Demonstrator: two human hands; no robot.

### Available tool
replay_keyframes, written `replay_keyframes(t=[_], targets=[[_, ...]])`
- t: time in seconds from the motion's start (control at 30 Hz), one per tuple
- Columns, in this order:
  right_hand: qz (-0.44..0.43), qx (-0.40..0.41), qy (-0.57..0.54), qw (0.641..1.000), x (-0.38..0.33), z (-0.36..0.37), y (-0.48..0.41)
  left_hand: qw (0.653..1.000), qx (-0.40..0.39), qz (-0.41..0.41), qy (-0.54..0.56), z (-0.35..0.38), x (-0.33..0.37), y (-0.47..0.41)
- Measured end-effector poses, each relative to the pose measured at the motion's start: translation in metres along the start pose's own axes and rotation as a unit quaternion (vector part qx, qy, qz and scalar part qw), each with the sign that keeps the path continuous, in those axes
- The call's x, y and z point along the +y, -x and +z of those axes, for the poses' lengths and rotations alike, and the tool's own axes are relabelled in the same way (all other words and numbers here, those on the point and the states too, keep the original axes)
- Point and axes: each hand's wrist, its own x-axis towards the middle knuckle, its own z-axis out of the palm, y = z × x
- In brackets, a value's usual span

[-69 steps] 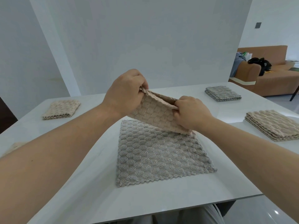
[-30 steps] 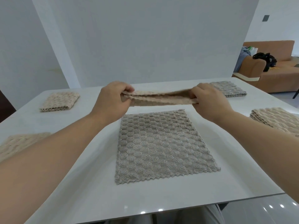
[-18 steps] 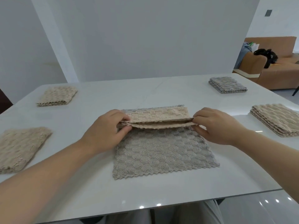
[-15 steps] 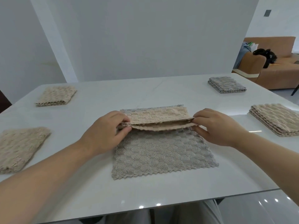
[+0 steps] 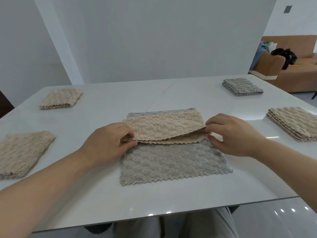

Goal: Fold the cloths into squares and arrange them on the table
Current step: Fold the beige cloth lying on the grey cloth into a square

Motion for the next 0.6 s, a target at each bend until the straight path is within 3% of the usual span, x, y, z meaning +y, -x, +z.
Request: replay_keyframes(t=[0.13, 0.6], targets=[[-0.03, -0.047, 0.031, 0.998, -0.0009, 0.002, 0.0026, 1.0, -0.012, 0.017, -0.004, -0.0017, -0.004, 0.0026], [-0.048, -0.058, 0.085, 0.994, -0.0029, 0.0017, 0.0023, 0.996, -0.021, 0.079, -0.043, 0.0005, -0.0056, 0.0048]])
